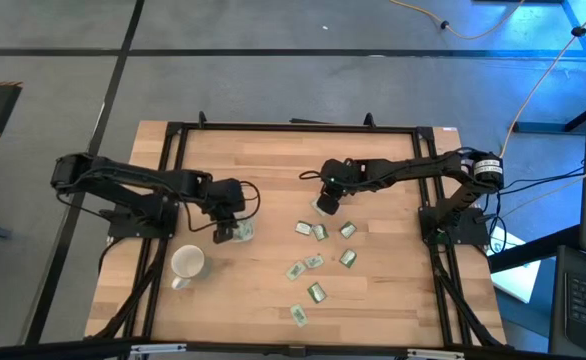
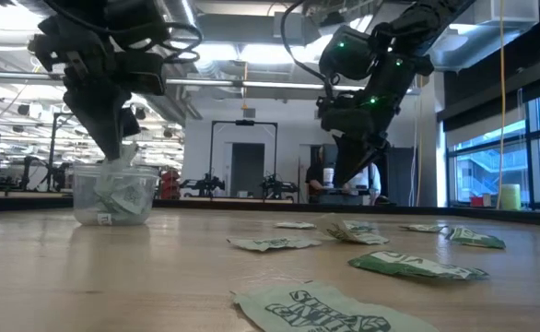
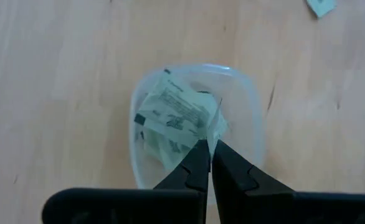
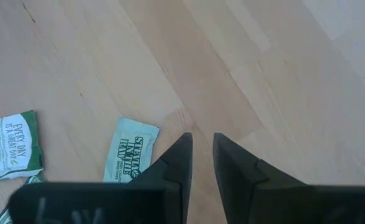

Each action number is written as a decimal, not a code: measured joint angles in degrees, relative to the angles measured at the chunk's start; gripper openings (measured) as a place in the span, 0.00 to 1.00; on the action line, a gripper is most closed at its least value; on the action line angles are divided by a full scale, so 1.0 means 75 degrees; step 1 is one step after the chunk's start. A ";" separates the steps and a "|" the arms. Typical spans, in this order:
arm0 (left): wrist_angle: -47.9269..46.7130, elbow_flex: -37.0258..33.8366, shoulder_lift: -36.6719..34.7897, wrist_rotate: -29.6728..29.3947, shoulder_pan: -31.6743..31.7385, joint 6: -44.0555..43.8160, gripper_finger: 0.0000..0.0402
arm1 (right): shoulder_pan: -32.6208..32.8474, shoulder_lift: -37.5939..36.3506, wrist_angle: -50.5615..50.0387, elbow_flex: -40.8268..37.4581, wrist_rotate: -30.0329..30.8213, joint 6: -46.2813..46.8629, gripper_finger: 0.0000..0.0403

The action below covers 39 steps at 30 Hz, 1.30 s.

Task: Pick and place Stevia / Truvia into bins
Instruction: Put the green stevia packet into the transparent container

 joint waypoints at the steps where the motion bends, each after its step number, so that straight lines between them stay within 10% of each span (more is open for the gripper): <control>1: 0.0005 0.0000 0.0029 0.0003 0.0034 0.0036 0.02 | 0.0000 0.0000 0.0004 0.0000 0.0000 0.0000 0.17; 24: -0.0950 0.0580 0.0128 -0.0214 0.0324 0.0533 0.19 | 0.0000 0.0000 0.0579 0.0000 -0.0020 0.0018 0.17; 39: -0.0896 0.1212 -0.0941 -0.1063 0.0536 0.2014 0.19 | 0.0038 0.0000 -0.0318 -0.0003 -0.1477 0.0907 0.17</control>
